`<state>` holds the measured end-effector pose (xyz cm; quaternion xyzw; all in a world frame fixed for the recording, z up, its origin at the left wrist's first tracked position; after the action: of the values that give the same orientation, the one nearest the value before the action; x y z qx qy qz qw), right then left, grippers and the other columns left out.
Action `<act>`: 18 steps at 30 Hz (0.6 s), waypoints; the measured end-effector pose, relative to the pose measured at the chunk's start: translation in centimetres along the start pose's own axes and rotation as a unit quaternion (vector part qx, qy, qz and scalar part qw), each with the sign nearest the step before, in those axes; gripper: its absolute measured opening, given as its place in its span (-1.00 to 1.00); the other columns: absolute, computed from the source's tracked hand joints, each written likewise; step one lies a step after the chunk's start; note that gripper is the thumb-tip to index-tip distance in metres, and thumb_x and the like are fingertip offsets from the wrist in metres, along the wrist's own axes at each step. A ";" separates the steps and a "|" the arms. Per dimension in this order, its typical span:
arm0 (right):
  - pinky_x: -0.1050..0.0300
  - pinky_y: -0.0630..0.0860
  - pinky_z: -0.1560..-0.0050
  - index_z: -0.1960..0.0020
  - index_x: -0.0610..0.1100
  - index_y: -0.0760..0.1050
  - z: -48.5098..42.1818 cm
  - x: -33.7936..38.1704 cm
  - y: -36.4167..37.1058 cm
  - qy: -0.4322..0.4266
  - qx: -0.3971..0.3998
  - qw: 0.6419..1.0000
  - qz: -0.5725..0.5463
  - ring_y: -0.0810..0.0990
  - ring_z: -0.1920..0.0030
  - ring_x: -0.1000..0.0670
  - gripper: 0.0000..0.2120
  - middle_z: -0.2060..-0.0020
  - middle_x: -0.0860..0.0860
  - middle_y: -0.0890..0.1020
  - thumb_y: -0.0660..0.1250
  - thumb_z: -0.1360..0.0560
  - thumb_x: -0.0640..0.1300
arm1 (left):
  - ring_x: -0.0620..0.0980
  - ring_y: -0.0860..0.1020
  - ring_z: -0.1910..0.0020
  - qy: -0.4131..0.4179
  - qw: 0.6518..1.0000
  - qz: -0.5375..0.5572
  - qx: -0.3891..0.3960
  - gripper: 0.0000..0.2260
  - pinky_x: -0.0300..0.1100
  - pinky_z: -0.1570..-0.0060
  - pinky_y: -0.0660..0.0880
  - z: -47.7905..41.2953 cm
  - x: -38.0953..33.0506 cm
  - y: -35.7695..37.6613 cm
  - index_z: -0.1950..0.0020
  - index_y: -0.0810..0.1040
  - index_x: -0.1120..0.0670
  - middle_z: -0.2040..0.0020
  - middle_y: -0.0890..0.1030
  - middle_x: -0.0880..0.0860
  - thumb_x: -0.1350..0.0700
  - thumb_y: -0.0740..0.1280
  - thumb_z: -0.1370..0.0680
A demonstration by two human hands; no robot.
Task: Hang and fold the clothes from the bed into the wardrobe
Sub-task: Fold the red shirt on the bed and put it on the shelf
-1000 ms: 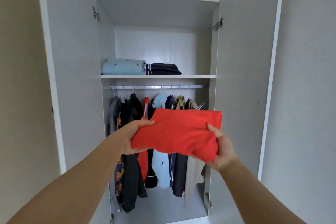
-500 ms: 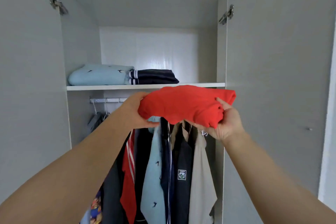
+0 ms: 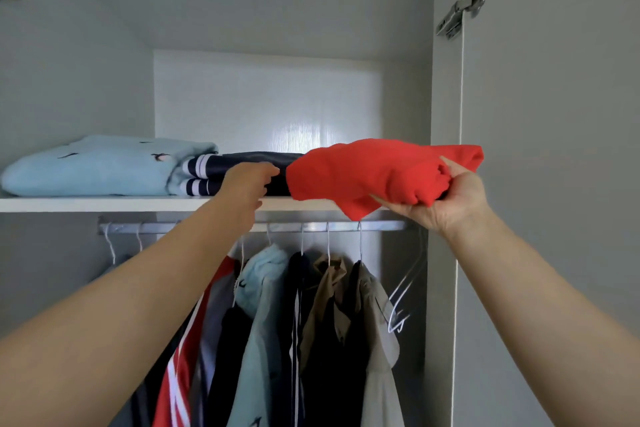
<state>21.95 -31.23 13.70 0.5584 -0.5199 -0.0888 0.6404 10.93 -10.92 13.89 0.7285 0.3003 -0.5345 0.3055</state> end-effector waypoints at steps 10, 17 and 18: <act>-0.09 0.45 0.21 -0.27 -0.14 0.40 -15.9 2.0 5.2 -0.150 0.017 0.989 0.009 0.52 0.15 -0.19 -0.66 -0.09 -0.17 0.54 0.05 -0.59 -0.03 | -0.15 0.45 0.24 0.264 0.949 -0.174 0.016 -0.84 -0.27 0.23 0.37 -15.8 -0.8 3.3 0.26 0.49 -0.05 0.22 0.52 -0.17 0.17 0.27 -0.49; -0.12 0.43 -0.17 -0.08 -0.17 0.48 -25.9 -1.1 3.9 -0.172 -0.026 0.984 0.028 0.57 -0.10 -0.13 -0.75 -0.19 -0.09 0.56 0.07 -0.60 -0.10 | 0.03 0.44 -0.19 0.239 0.810 -0.510 0.163 -0.69 -0.19 -0.09 0.32 -23.2 0.1 5.4 -0.25 0.49 0.07 -0.27 0.48 0.04 0.00 0.19 -0.56; -0.15 0.42 -0.10 0.02 -0.19 0.48 -26.6 -1.6 3.0 -0.129 -0.074 0.986 0.080 0.57 0.01 -0.12 -0.75 -0.11 -0.11 0.57 0.06 -0.61 -0.12 | 0.04 0.45 -0.19 0.220 0.804 -0.521 0.184 -0.68 -0.18 -0.12 0.33 -23.6 0.1 5.5 -0.24 0.50 0.09 -0.27 0.48 0.07 -0.02 0.17 -0.58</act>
<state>40.16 -12.42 19.58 0.4495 -0.6333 -0.1471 0.6126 29.21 3.71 20.14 0.6029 0.5898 -0.4839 -0.2333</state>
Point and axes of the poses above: each hand's wrist, its own z-axis away from the middle knuckle, its own y-axis out of the palm, x = y × z, the point moved 1 cm from there along -z, towards the middle knuckle
